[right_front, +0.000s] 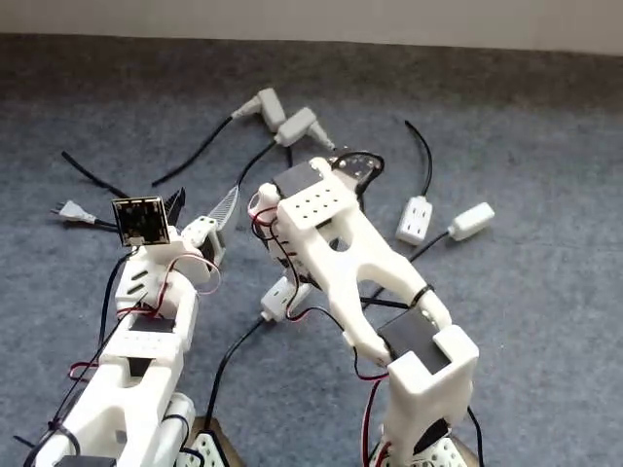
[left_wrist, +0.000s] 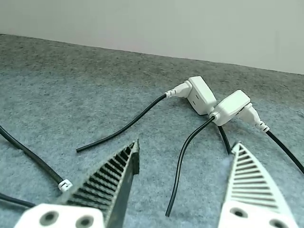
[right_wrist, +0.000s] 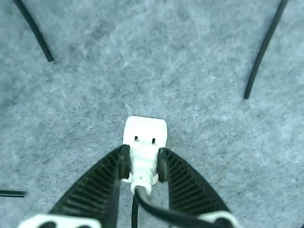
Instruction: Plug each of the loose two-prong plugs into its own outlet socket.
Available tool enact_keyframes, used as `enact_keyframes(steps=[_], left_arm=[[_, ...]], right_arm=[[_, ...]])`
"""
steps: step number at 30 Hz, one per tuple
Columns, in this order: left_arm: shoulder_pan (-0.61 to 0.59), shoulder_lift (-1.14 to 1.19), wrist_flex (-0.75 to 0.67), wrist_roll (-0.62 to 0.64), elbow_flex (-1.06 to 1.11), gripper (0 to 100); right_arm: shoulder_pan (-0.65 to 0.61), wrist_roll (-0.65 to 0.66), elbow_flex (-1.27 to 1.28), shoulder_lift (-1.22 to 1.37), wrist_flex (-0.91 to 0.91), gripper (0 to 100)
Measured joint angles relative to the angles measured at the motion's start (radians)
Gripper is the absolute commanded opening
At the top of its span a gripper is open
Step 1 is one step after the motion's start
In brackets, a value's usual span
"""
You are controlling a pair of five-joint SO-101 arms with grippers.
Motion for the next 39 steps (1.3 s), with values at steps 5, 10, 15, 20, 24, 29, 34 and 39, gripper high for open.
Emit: enact_keyframes(steps=[5,10,15,20,24,29,34,39], left_arm=[[0.0,0.0,0.0,0.0,0.0,29],[0.0,0.0,0.0,0.0,0.0,29],[0.0,0.0,0.0,0.0,0.0,29],[0.0,0.0,0.0,0.0,0.0,29],[0.0,0.0,0.0,0.0,0.0,29],[0.0,0.0,0.0,0.0,0.003,29],[0.0,0.0,0.0,0.0,0.003,29],[0.0,0.0,0.0,0.0,0.003,29]], right_arm=[[0.015,0.014,0.0,0.0,0.0,0.5],[0.015,0.014,0.0,0.0,0.0,0.5],[0.014,0.018,-0.003,0.032,0.0,0.5],[0.011,0.043,-0.015,0.101,-0.002,0.5],[0.011,0.044,-0.015,0.104,-0.002,0.5],[0.011,0.048,-0.003,0.104,-0.002,0.5],[0.052,0.052,0.071,0.086,-0.078,0.5],[0.172,0.112,0.11,0.109,-0.149,0.5]])
